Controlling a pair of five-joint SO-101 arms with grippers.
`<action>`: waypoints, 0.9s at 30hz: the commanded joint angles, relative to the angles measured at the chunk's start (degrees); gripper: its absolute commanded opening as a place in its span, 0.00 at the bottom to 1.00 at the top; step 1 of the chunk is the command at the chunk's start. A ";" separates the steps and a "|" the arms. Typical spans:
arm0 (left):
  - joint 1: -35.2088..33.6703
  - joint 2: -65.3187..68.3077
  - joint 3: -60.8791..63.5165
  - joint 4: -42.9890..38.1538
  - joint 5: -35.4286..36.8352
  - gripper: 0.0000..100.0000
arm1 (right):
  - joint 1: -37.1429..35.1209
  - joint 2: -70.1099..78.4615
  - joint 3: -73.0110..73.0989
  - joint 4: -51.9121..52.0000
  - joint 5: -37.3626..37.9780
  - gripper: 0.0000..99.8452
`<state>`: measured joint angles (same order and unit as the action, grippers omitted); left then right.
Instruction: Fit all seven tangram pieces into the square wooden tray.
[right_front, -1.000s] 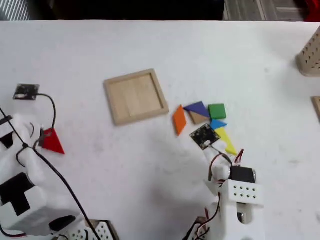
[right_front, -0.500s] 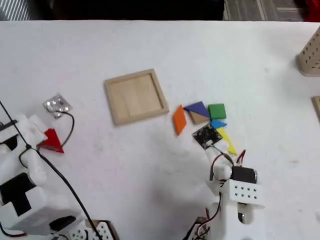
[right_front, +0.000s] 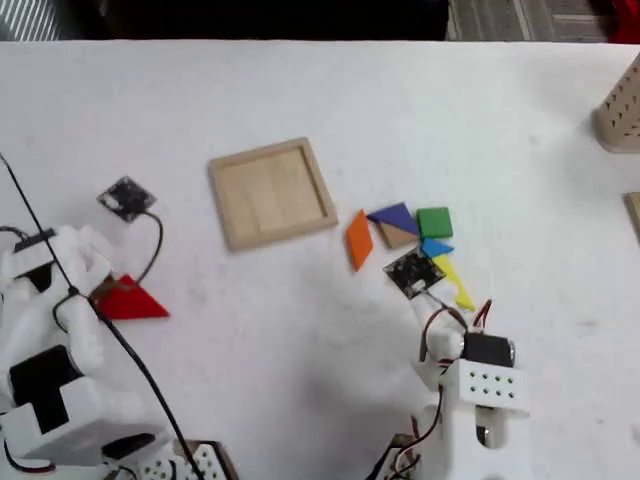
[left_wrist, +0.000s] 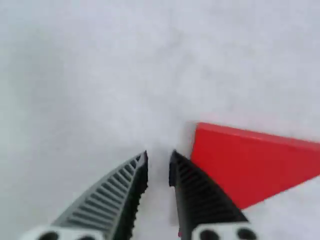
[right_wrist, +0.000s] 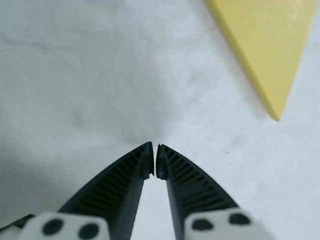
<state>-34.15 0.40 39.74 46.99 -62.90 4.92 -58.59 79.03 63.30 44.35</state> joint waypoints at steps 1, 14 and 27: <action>2.51 -0.92 -4.31 8.26 7.21 0.10 | -0.04 -0.57 -0.26 -0.13 -0.18 0.02; 8.75 -23.69 9.23 10.29 21.10 0.10 | -0.04 -0.57 -0.26 -0.13 -0.09 0.02; 15.69 -27.56 21.19 11.78 35.25 0.15 | -0.04 -0.57 -0.26 -0.04 -0.09 0.02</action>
<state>-19.38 -27.38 61.19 58.07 -28.97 4.84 -58.59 79.03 63.30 44.35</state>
